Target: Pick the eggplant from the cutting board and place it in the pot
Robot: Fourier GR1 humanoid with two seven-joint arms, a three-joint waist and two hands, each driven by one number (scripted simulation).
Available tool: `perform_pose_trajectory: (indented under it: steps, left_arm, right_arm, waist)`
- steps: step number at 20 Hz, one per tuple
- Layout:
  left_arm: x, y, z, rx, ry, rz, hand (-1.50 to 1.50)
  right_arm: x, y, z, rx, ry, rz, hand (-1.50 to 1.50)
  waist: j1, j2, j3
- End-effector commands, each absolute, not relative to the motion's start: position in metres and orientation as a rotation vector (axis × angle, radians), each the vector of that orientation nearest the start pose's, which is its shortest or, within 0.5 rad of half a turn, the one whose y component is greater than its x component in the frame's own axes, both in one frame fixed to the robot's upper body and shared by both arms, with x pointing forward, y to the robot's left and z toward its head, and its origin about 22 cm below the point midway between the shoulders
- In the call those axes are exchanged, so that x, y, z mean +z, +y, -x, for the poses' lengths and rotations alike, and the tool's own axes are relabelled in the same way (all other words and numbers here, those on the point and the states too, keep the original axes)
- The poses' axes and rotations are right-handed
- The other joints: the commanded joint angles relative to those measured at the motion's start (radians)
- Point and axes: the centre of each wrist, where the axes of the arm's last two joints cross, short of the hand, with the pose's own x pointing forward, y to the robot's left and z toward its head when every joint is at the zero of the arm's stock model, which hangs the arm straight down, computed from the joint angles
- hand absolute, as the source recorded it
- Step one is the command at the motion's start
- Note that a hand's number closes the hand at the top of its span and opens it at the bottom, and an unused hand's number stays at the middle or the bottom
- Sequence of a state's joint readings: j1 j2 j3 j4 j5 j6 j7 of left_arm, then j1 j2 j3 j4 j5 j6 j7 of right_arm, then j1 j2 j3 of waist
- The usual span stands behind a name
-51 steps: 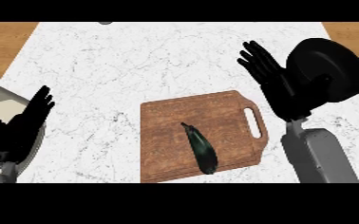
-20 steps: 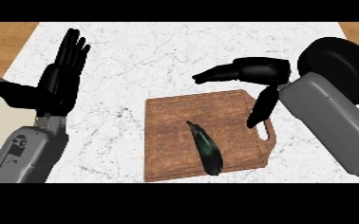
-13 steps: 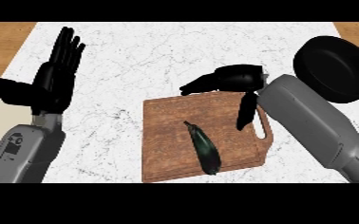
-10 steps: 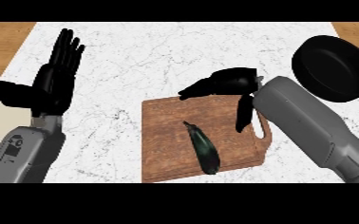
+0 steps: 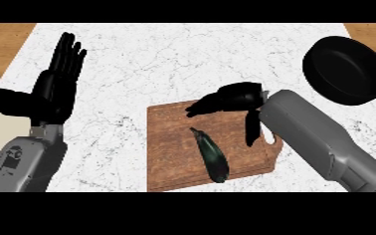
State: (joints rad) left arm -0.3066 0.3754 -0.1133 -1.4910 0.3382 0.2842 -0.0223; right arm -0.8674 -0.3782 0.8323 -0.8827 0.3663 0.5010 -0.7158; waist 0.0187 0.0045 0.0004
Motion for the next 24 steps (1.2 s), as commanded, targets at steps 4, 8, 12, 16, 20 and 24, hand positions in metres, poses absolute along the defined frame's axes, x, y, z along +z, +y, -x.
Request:
perform_pose_trajectory:
  steps: [4,8,12,16,20,24]
  left_arm:
    - [0.075,0.268,-0.322,0.041,-1.753,-0.088,0.0]
    - [0.078,0.267,-0.309,0.055,-1.776,-0.097,0.0]
    - [0.074,0.267,-0.294,0.063,-1.759,-0.115,0.0]
    - [0.087,0.274,-0.314,0.043,-1.767,-0.106,0.0]
    - [0.064,0.273,-0.305,0.05,-1.758,-0.096,0.0]
    - [0.076,0.287,-0.307,0.053,-1.773,-0.101,0.0]
  right_arm:
    - [0.049,-0.128,-0.384,1.964,-1.423,-0.704,-1.5]
    - [0.021,-0.141,-0.379,2.0,-1.404,-0.577,-1.5]
    - [0.007,-0.116,-0.356,2.017,-1.366,-0.568,-1.5]
    - [0.001,-0.102,-0.357,2.014,-1.356,-0.576,-1.5]
    - [-0.022,-0.103,-0.344,2.017,-1.374,-0.609,-1.5]
    - [-0.032,-0.092,-0.333,2.014,-1.359,-0.628,-1.5]
  waist:
    - [-0.013,0.001,-0.001]
    - [-0.009,-0.001,0.0]
    - [-0.012,-0.005,0.0]
    - [-0.014,-0.003,0.0]
    - [-0.013,-0.002,0.0]
    - [-0.012,-0.003,0.0]
